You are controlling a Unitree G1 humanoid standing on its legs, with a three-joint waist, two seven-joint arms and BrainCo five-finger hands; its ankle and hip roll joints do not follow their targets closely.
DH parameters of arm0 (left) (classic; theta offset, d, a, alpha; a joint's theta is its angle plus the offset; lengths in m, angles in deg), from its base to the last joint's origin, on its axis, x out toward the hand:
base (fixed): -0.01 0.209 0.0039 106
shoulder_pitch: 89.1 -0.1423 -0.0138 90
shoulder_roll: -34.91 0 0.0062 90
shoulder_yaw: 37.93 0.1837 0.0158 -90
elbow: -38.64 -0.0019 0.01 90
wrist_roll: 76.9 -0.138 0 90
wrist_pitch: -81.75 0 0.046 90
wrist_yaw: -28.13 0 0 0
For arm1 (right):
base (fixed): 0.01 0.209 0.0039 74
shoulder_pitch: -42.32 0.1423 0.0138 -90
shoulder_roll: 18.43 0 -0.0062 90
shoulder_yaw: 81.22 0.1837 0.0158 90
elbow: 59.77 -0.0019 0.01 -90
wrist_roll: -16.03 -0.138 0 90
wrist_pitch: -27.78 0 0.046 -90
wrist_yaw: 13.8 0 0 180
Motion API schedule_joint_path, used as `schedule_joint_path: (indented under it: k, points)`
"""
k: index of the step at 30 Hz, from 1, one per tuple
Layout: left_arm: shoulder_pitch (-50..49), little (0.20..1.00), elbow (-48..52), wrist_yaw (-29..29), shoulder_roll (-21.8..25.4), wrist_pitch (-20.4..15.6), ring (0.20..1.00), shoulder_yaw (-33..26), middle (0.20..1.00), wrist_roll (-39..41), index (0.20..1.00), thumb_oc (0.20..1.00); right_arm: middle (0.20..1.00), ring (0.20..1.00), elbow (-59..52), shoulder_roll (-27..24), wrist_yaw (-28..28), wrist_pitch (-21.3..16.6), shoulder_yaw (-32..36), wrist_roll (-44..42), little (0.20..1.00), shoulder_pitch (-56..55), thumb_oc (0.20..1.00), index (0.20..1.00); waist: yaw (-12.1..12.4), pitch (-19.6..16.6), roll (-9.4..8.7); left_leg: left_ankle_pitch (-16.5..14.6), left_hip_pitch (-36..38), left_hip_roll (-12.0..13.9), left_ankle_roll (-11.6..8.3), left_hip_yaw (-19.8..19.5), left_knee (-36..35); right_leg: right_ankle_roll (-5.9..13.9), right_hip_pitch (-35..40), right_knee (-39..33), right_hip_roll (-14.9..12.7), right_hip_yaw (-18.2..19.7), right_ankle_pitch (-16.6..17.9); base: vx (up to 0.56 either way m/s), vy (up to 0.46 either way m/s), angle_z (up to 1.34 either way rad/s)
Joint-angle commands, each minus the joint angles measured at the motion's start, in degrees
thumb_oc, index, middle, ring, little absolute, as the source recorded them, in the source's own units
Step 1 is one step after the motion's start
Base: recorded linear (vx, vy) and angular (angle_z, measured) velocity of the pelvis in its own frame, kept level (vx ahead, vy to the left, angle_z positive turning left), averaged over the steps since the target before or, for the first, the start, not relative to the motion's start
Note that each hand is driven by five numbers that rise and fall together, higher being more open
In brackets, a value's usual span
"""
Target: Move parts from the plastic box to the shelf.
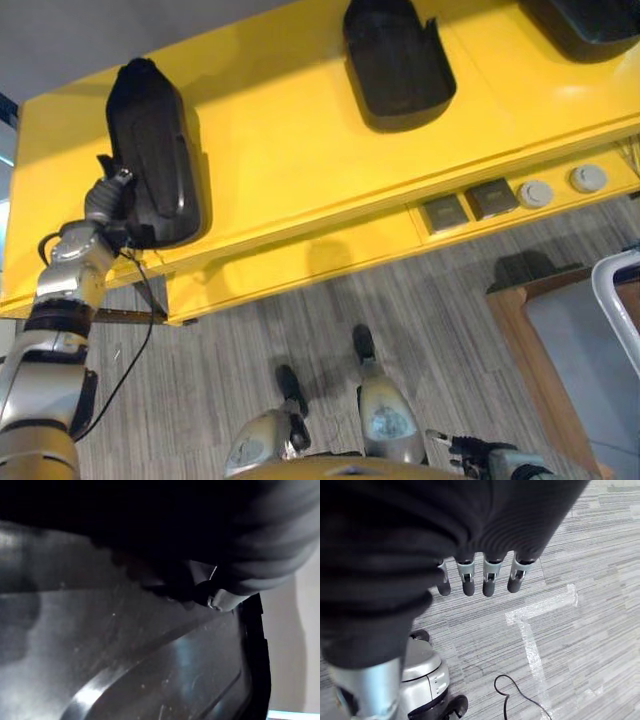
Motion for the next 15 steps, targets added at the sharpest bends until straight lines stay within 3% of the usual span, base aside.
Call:
schedule_joint_path:
  k: [1,5,6,7,13,15]
  points:
    - [4.43,0.2,-3.17,1.42,3.63,-0.52,0.2,2.14,0.2,-0.11,0.2,0.2,1.0,1.0,0.76,0.27,-0.17,0.13,-2.73,-1.57,1.0,-0.16,1.0,1.0,-0.93,-0.42,-1.43,-1.0,-2.52,-0.1,-0.45,-2.94,-0.01,0.57,2.02,1.69,0.42,1.25,-6.6,-0.01,-0.039,0.01]
    - [5.64,0.2,-3.36,3.23,2.99,1.56,0.2,2.51,0.2,-0.52,0.2,0.2,1.0,1.0,0.41,1.37,0.42,0.1,-3.97,-3.15,1.0,0.49,1.0,1.0,-0.63,0.25,-1.95,-0.74,-3.14,0.25,-0.45,-3.0,0.05,0.37,1.51,1.88,0.73,1.01,-6.65,-0.02,-0.058,0.0]
    - [5.92,0.551,-3.44,3.46,2.76,2.29,0.551,2.8,0.551,-0.46,0.551,0.551,1.0,1.0,0.35,1.61,0.69,0.13,-4.27,-3.73,1.0,0.66,1.0,1.0,-0.55,0.36,-2.03,-0.68,-3.23,0.35,-0.47,-3.03,0.08,0.33,1.48,1.92,0.76,0.91,-6.67,-0.04,-0.076,0.0]
    - [6.16,1.0,-3.65,3.25,2.53,2.82,1.0,3.1,1.0,-0.45,1.0,1.0,1.0,1.0,0.4,1.68,0.79,0.11,-4.41,-3.97,1.0,0.84,1.0,1.0,-0.56,0.45,-2.07,-0.67,-3.25,0.4,-0.48,-3.06,0.1,0.29,1.47,1.94,0.83,0.89,-6.71,-0.02,-0.031,0.0]
    - [5.72,1.0,-4.36,5.19,1.96,10.97,1.0,4.93,1.0,-4.59,1.0,1.0,1.0,1.0,0.29,1.89,1.09,1.29,-4.51,-4.21,1.0,0.95,1.0,1.0,-0.43,-0.11,-2.04,-0.55,-2.32,0.77,-0.6,-2.91,0.21,0.14,2.65,1.92,1.16,0.56,-6.94,0.01,-0.017,0.01]
    - [5.09,1.0,-4.64,8.47,1.5,13.33,1.0,5.34,1.0,-6.54,1.0,1.0,1.0,1.0,0.39,2.12,1.73,1.53,-4.67,-4.19,1.0,0.99,1.0,1.0,-0.15,-0.78,-2.11,-0.46,-1.88,0.87,-0.7,-2.75,0.32,0.16,3.36,1.89,1.22,0.19,-7.09,0.02,-0.04,0.02]
